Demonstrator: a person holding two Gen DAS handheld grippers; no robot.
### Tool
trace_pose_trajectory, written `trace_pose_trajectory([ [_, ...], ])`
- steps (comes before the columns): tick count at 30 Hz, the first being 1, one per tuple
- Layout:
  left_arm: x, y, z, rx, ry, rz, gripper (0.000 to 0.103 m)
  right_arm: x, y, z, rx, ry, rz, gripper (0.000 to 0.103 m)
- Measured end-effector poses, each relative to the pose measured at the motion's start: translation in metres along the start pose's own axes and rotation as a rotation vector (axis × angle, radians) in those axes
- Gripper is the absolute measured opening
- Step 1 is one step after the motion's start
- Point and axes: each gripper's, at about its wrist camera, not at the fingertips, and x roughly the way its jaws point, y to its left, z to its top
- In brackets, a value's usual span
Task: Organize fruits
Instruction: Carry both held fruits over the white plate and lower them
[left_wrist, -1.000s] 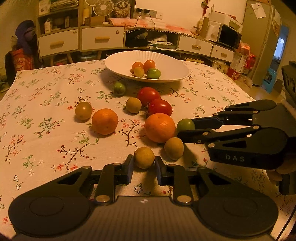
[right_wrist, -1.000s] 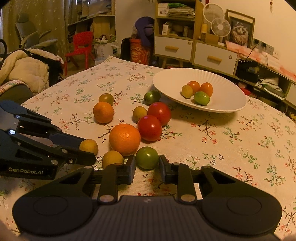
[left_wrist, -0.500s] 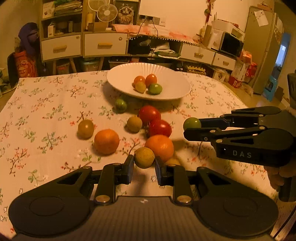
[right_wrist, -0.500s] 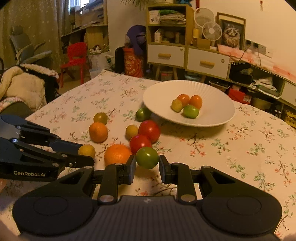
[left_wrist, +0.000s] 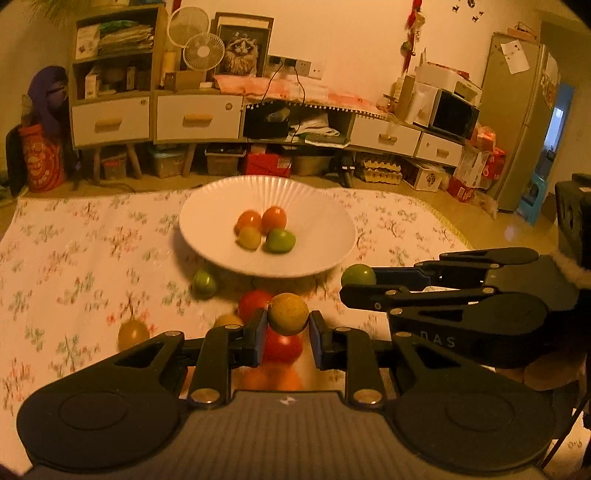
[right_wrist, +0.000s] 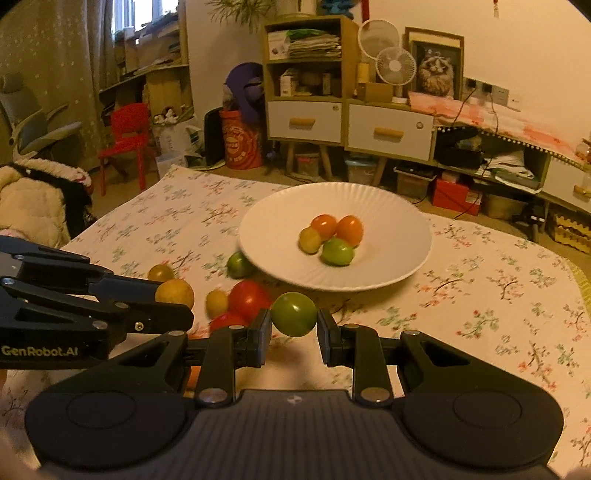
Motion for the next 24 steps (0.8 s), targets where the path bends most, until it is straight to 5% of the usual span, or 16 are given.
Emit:
trace_pose_trajectory([
  [15, 0.053, -0.009, 0.036, 0.033, 0.005, 0.004, 0.028, 0.03, -0.04, 0.027, 0.035, -0.014, -0.054, 0.024],
  [24, 0.082, 0.0, 0.043, -0.003, 0.074, 0.048, 0.028, 0.059, -0.055, 0.038, 0.064, 0.018, -0.049, 0.024],
])
